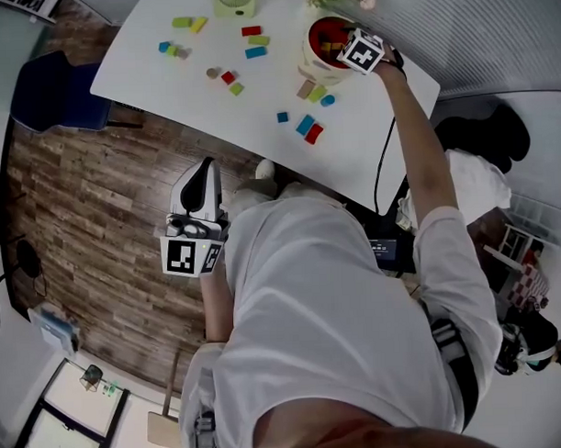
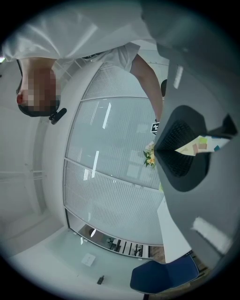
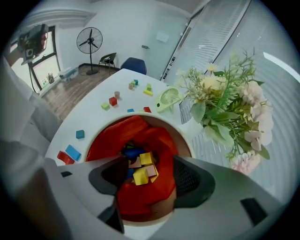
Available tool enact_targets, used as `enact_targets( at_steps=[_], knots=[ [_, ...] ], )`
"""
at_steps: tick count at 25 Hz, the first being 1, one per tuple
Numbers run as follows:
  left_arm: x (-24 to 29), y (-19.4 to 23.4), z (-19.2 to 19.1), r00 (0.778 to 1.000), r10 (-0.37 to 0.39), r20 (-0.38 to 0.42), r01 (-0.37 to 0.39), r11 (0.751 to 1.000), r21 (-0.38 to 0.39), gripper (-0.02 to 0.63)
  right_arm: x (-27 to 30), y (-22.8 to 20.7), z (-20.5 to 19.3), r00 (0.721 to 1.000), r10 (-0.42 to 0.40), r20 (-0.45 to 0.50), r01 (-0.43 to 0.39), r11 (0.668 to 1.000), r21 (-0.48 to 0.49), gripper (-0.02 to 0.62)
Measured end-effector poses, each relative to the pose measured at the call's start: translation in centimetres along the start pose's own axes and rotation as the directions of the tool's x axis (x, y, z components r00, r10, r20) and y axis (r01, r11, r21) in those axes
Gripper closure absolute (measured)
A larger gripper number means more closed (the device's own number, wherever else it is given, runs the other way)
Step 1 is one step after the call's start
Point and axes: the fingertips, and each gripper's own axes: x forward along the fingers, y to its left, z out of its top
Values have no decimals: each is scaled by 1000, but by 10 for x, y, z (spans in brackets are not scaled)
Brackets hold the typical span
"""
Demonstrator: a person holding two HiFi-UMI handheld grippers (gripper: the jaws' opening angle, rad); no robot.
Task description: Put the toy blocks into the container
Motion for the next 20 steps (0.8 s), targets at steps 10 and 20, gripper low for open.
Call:
enact_targets(
  at_steps=[10, 20],
  knots=[
    [8, -16, -2, 999, -42, -12, 42, 999, 15, 607, -31, 4, 4, 981, -53, 188, 18, 983, 185, 358],
    [28, -40, 6, 993, -114, -15, 115, 992, 53, 607, -122, 24, 19, 824, -224, 521, -40, 893, 447, 477]
  ],
)
